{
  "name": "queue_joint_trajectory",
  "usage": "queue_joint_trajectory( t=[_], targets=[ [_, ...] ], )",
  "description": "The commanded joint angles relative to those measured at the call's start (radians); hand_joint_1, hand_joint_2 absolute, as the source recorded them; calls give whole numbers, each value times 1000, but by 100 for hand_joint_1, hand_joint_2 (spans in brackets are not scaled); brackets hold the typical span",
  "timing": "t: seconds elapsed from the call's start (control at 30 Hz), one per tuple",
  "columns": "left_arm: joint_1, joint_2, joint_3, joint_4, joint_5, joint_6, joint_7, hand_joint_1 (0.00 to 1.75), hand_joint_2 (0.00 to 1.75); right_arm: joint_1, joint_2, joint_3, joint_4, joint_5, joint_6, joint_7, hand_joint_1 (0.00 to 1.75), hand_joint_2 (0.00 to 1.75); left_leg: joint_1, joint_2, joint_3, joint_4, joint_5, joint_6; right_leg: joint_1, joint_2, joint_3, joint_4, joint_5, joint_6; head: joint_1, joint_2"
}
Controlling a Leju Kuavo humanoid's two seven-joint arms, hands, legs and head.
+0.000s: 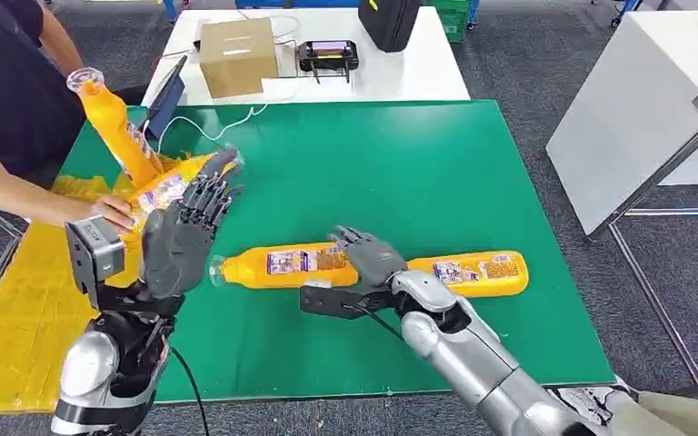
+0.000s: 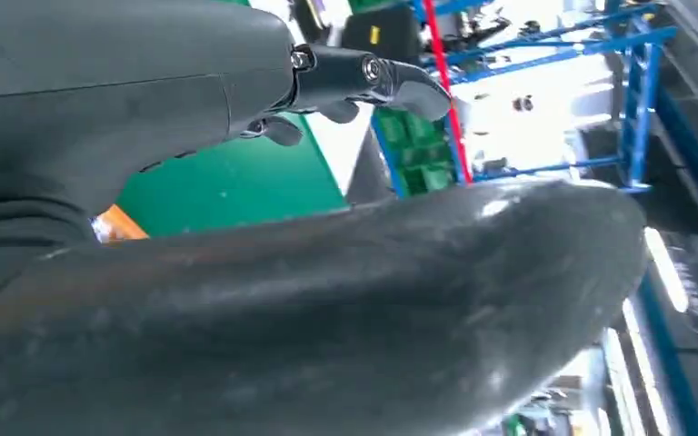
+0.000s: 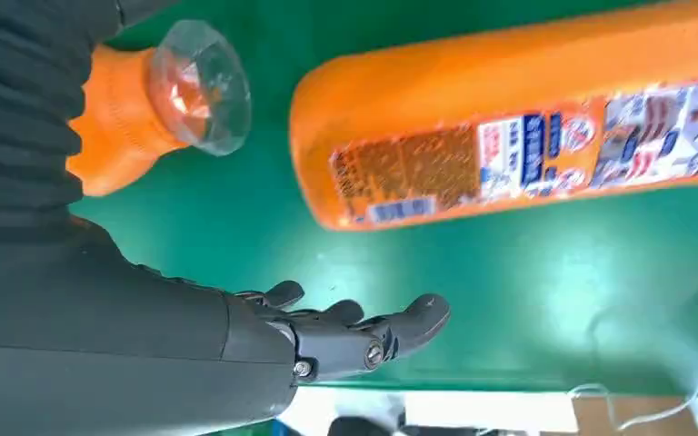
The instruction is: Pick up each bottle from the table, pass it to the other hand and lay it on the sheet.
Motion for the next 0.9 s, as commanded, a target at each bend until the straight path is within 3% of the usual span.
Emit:
queue_joint_trajectory(
  t=[0.03, 0.2, 0.47, 0.7, 0.73, 0.77, 0.9],
  targets=[
    [10, 10, -35, -27, 6, 2, 1, 0, 0, -80, 13, 57, 134, -5, 10, -7, 0, 175, 1, 0, 3, 0, -1, -1, 1, 5, 3, 0, -1, -2, -1, 0],
    [10, 10, -35, -27, 6, 2, 1, 0, 0, -80, 13, 57, 134, -5, 10, -7, 0, 175, 1, 0, 2, 0, -1, -1, 0, 3, 2, 0, 0, -1, 0, 0],
    [57, 43, -56, -92, 71, -15, -40, 0, 0, -128, 63, 117, 312, 6, -1, -24, 0, 175, 1, 2, 3, 0, -1, -1, 0, 6, 2, 0, 0, -1, 0, 0],
    [87, 65, -68, -115, 120, -47, -93, 0, 0, -126, 162, 202, 567, 242, -24, 26, 0, 175, 1, 2, 3, -1, -1, -1, 1, 4, 2, -1, 0, -1, -1, 0],
    [74, 59, -76, -114, 134, -46, -92, 0, 0, -150, 150, 258, 614, 286, 0, -27, 73, 175, 2, 1, 6, -1, -1, -2, 1, 6, 5, -2, -1, -2, -1, 0],
    [62, 57, -87, -119, 136, -42, -85, 0, 0, -160, 136, 274, 652, 289, 11, -72, 175, 175, 1, 1, 4, -1, -1, -1, 1, 4, 3, -1, 0, -1, 0, 0],
    [30, 53, -126, -120, 133, -9, -61, 0, 0, -120, 123, 320, 755, 311, -27, -178, 175, 175, 3, -3, 9, -2, 0, -2, 2, 3, 8, -4, 0, -2, 0, 0]
  ],
)
